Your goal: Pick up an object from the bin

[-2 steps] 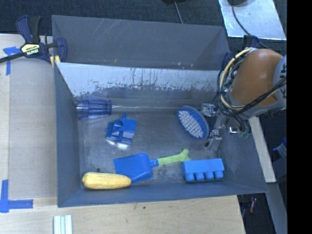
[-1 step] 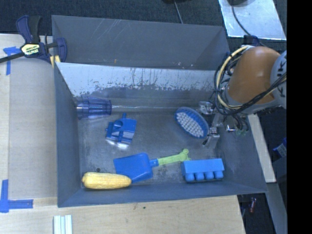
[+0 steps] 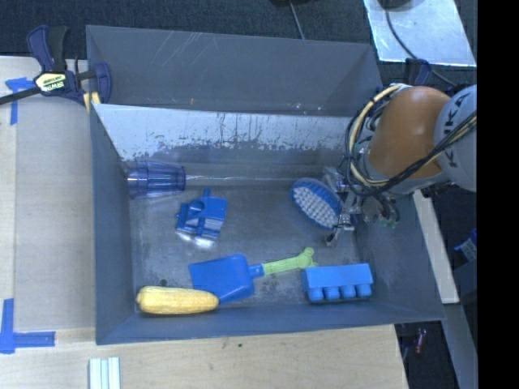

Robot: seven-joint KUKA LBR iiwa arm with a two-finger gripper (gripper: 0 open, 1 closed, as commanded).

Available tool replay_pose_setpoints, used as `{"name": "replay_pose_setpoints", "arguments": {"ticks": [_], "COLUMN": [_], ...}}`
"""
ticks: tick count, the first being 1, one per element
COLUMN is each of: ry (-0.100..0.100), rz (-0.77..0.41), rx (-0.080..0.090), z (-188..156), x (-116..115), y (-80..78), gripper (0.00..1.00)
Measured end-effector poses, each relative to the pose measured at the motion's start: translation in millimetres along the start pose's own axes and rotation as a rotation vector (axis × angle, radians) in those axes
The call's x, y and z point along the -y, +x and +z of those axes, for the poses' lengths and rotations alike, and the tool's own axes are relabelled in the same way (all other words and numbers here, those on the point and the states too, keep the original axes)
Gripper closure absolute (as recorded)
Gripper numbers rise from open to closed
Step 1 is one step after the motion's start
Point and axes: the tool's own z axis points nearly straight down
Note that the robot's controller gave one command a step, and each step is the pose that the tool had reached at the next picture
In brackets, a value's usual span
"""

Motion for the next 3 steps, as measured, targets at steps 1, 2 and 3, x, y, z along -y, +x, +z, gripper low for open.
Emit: {"name": "replay_pose_setpoints", "arguments": {"ticks": [1,2,3], "ry": [0.003,0.004,0.003], "rz": [-0.013,-0.029,-0.027], "rx": [-0.002,0.004,0.002], "z": [2,0,-105], "x": [0,-11,5], "y": [-26.7,-11.9,-20.1], "gripper": [0.0,0.0,0.0]}}
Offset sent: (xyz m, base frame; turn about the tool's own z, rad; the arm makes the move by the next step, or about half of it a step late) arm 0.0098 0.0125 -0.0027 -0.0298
